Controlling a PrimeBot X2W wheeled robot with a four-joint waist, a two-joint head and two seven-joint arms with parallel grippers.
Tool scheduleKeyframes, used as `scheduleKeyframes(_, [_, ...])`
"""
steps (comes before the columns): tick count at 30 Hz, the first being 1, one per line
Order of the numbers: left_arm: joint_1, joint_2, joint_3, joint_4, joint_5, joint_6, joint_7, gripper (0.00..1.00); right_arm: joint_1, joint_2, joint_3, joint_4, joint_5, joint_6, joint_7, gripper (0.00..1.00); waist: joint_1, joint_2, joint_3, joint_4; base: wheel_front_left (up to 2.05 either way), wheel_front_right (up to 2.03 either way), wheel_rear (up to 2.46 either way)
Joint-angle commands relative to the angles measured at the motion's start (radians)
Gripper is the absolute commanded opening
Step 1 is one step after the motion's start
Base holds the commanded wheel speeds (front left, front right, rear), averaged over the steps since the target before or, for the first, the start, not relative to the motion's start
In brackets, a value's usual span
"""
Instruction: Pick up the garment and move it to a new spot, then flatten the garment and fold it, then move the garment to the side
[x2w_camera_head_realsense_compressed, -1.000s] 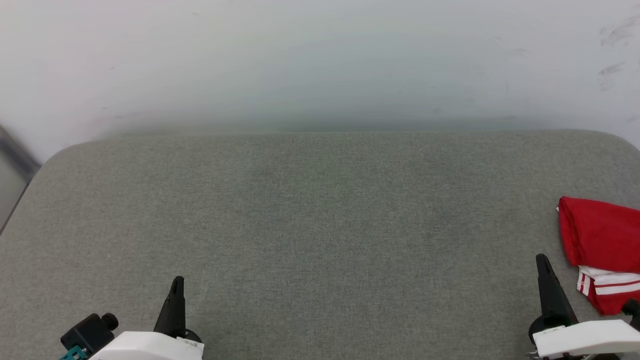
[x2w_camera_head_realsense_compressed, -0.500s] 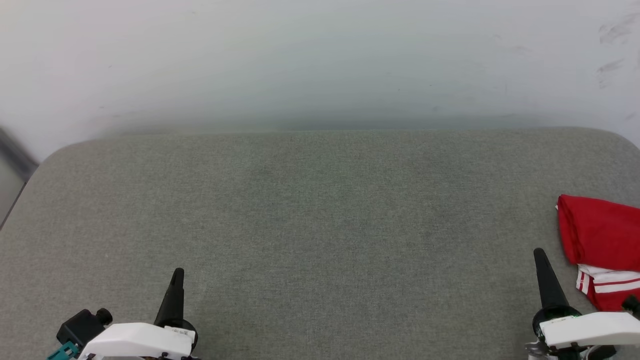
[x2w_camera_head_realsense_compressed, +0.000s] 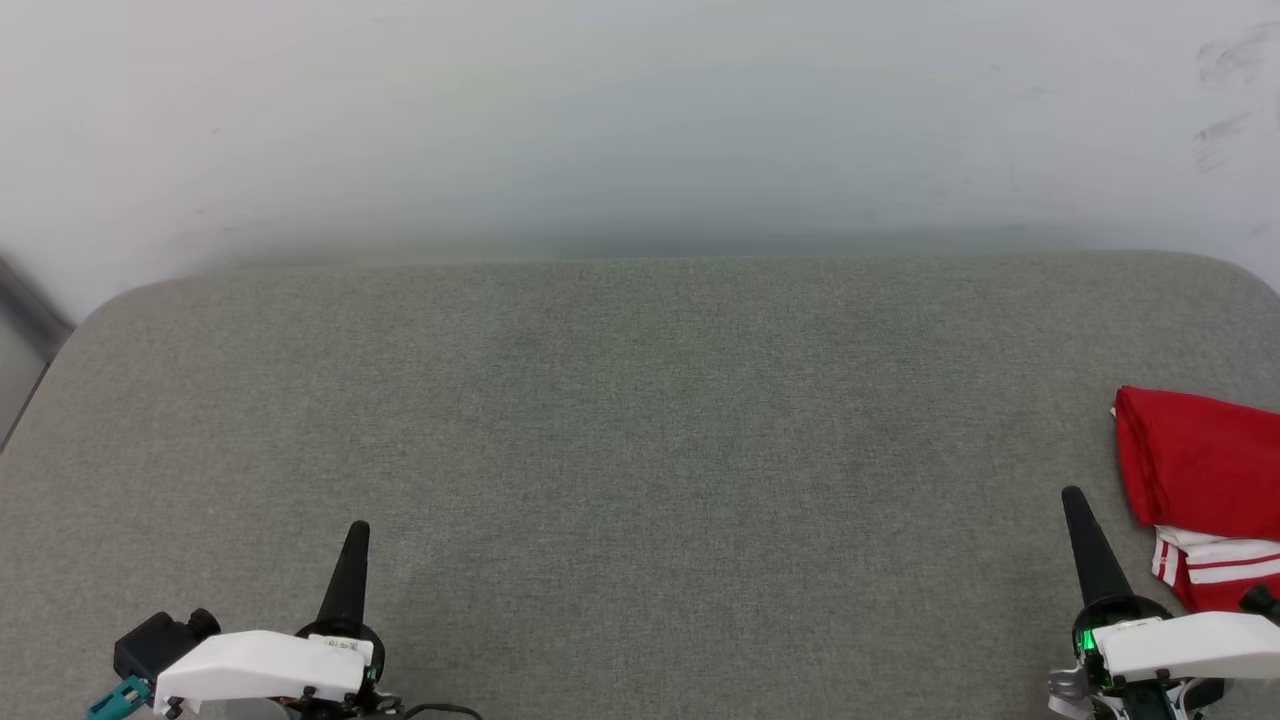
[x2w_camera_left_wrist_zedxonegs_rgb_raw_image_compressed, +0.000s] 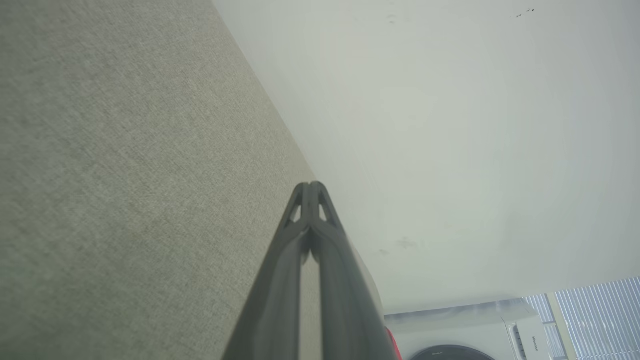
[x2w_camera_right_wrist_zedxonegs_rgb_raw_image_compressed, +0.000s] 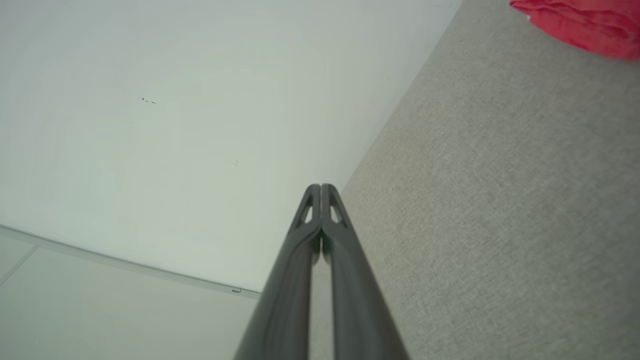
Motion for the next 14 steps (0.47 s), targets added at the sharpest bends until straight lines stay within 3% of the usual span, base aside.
scheduleKeyframes(1, [-0.026, 0.001, 0.006, -0.004, -0.027, -0.007, 0.007, 0.00, -0.024, -0.006, -0.003, -0.003, 0.026, 0.000, 0.007, 0.00, -0.0001, 0.0000, 0.000, 0.000, 0.00, 0.00, 0.00])
scheduleKeyframes(14, [-0.048, 0.001, 0.016, 0.013, -0.153, -0.016, 0.037, 0.00, -0.045, -0.005, -0.006, 0.016, 0.145, 0.000, 0.039, 0.00, -0.0001, 0.0000, 0.005, -0.003, 0.00, 0.00, 0.00])
